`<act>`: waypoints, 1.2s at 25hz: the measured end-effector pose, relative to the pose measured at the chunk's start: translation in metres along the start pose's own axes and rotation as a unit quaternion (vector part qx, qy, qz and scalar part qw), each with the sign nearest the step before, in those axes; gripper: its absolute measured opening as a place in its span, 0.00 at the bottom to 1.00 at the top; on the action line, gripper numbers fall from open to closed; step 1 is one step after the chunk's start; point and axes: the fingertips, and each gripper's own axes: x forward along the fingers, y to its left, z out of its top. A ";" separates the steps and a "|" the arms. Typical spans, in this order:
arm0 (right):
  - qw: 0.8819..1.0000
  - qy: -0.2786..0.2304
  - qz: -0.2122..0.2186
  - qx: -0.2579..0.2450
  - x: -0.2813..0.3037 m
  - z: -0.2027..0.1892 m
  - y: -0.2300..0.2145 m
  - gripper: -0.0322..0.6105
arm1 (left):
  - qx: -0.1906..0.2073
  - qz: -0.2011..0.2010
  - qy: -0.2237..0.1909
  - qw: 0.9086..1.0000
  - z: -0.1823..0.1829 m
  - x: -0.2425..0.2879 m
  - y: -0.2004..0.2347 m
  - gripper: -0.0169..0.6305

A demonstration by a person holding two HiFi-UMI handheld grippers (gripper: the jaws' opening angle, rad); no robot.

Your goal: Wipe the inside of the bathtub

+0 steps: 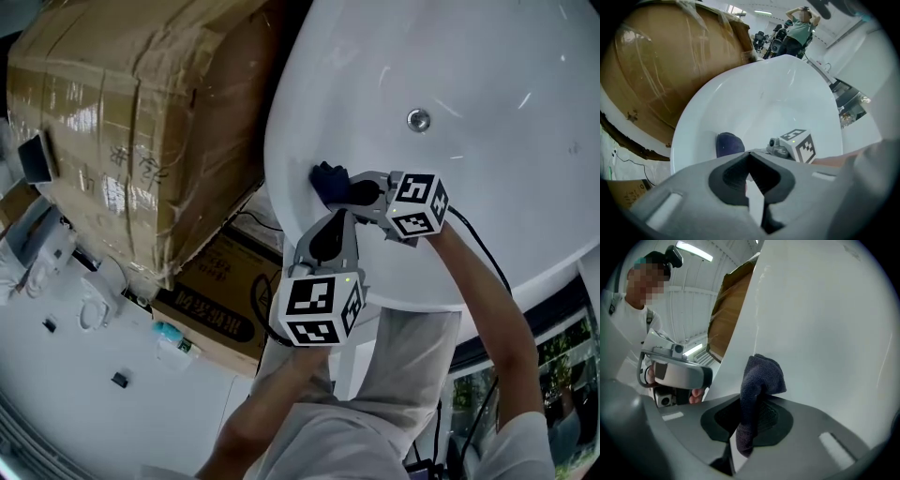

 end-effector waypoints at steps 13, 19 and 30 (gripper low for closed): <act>0.998 0.030 -0.053 -0.035 -0.033 -0.028 -0.013 0.13 | 0.013 -0.005 -0.004 1.000 -0.001 0.006 -0.004 0.02; 0.990 0.022 -0.130 -0.041 -0.065 -0.030 -0.051 0.13 | 0.038 -0.018 0.001 0.999 0.004 0.021 -0.021 0.02; 0.962 0.045 -0.263 -0.060 -0.116 -0.046 -0.122 0.13 | 0.129 -0.069 0.022 0.989 0.018 0.071 -0.054 0.02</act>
